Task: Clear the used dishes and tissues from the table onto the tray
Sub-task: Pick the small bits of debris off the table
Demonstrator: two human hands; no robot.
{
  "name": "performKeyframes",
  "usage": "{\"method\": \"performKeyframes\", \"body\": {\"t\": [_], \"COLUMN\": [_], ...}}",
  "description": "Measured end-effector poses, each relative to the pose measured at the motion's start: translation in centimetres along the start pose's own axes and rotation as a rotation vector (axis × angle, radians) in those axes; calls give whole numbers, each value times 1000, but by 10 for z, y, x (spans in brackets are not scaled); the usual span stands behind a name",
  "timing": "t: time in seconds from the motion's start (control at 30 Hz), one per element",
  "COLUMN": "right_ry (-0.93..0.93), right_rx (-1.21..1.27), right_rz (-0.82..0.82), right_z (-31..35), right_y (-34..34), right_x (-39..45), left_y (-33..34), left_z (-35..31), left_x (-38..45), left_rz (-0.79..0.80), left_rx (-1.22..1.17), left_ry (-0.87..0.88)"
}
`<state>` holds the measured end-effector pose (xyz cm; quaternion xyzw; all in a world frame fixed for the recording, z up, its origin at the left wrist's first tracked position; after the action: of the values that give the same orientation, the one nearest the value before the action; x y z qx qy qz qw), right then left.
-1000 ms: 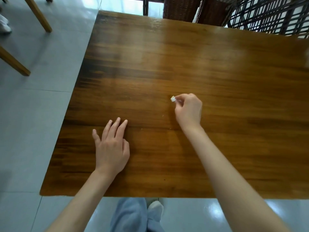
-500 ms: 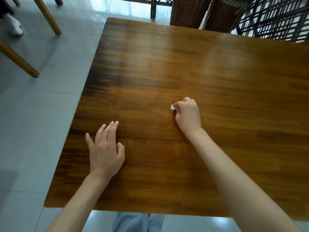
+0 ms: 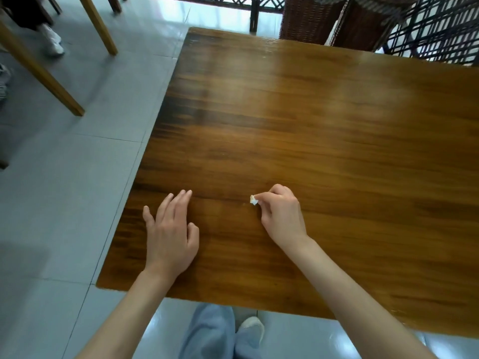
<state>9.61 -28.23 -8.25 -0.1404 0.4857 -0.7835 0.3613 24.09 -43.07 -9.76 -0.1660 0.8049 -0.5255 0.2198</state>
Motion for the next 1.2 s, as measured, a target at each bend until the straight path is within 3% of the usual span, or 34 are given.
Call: {"method": "performKeyframes", "body": {"t": [0.2,0.33,0.53,1.2], "right_ry": [6,7,-4,-18], "right_rx": [43,-3,-95,-2], "right_rz": [-127,-50,-40,106], "right_z": [39,58,70,95], "right_y": [3,26,46,58], "right_x": [48,69,42,-40], "left_y": [-7,-6,-3,-2], "left_z": [16,20,23,23], "left_x": [-6,-1,-1,0], "left_rz": [18,50,26,17], "left_rx": [45,54,10,8], "left_ry": [19,41,49,92]}}
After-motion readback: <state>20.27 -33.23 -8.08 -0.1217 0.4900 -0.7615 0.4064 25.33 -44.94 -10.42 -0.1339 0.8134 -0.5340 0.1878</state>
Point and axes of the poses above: each hand's wrist, its own x-axis towards the middle knuckle, its own y-axis out of the palm, z = x × y, the point moved 2 cm from there along x, towards the middle knuckle, and after that the axes turned 13 degrees about z, right-handed, at the moved point
